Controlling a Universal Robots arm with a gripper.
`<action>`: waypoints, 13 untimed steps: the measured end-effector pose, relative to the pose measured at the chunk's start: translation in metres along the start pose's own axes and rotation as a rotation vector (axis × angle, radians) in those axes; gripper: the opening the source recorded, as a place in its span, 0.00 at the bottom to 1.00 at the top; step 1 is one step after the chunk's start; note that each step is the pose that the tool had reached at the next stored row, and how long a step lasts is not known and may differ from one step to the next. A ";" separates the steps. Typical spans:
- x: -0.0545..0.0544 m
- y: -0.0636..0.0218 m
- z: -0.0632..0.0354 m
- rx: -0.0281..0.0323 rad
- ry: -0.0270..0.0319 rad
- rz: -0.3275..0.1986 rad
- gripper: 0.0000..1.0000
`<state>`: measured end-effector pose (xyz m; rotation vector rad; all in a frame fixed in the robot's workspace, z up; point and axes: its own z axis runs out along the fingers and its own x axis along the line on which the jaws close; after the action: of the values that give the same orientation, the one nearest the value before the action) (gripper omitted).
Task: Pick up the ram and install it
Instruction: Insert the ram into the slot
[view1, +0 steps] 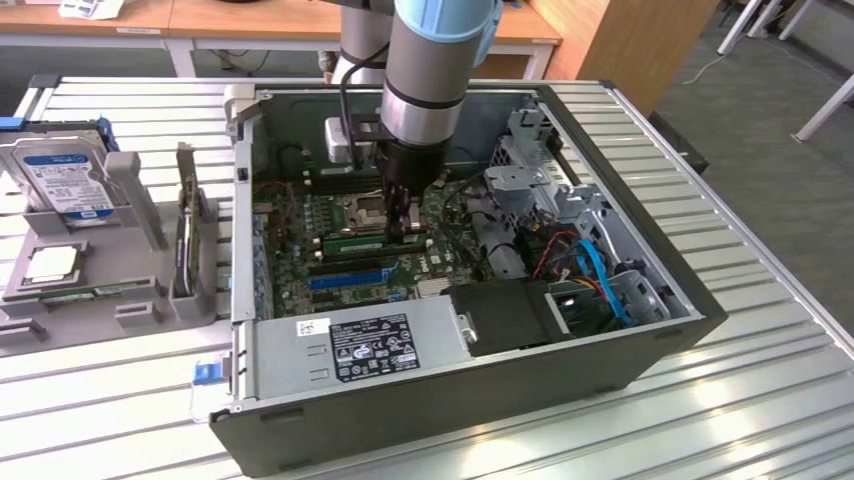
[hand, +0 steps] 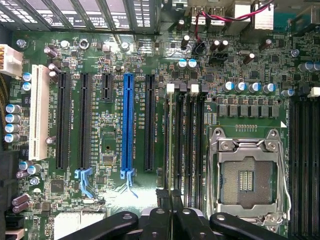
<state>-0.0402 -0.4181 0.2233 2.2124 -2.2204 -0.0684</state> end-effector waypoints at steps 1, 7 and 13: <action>0.000 0.0000 0.0000 0.0000 0.0000 0.000 0.12; 0.000 0.0000 0.0001 0.0001 -0.0003 0.000 0.13; 0.000 0.0003 -0.0085 0.0001 -0.0003 0.000 0.25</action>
<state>-0.0402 -0.4181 0.2317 2.2125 -2.2207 -0.0686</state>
